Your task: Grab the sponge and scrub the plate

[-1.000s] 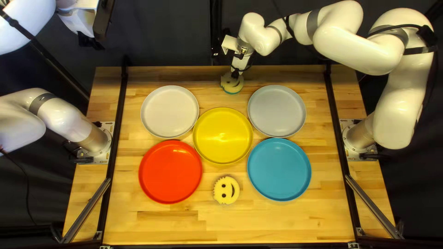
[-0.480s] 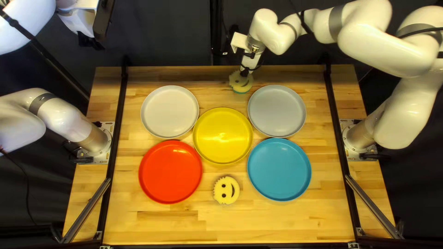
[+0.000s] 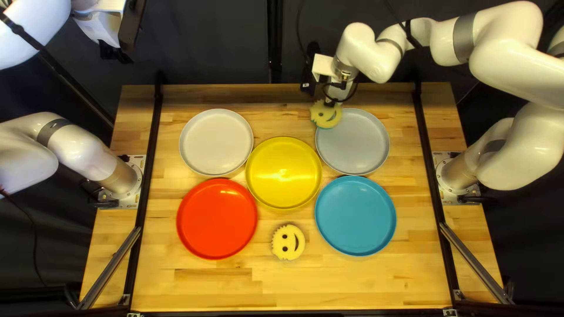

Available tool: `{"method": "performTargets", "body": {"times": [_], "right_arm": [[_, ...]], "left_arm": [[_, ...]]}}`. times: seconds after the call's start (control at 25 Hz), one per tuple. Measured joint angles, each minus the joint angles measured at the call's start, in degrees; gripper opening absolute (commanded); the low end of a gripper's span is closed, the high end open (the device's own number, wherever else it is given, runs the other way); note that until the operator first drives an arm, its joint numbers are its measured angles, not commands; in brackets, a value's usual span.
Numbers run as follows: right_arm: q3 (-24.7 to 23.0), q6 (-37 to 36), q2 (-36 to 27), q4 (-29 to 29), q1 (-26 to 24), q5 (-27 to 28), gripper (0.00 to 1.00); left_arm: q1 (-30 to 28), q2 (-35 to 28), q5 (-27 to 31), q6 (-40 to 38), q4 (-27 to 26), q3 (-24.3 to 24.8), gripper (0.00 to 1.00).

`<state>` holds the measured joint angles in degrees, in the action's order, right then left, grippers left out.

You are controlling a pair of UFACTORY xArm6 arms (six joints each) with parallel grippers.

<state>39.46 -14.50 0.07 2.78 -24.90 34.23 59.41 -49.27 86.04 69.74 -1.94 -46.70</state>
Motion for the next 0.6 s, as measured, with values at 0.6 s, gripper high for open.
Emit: {"method": "performTargets", "body": {"times": [0.6], "right_arm": [[-9.99, 11.35, -5.88, 9.05, 4.95, -3.83, 0.00]], "left_arm": [[0.00, 0.00, 0.00, 0.00, 0.00, 0.00, 1.00]]}}
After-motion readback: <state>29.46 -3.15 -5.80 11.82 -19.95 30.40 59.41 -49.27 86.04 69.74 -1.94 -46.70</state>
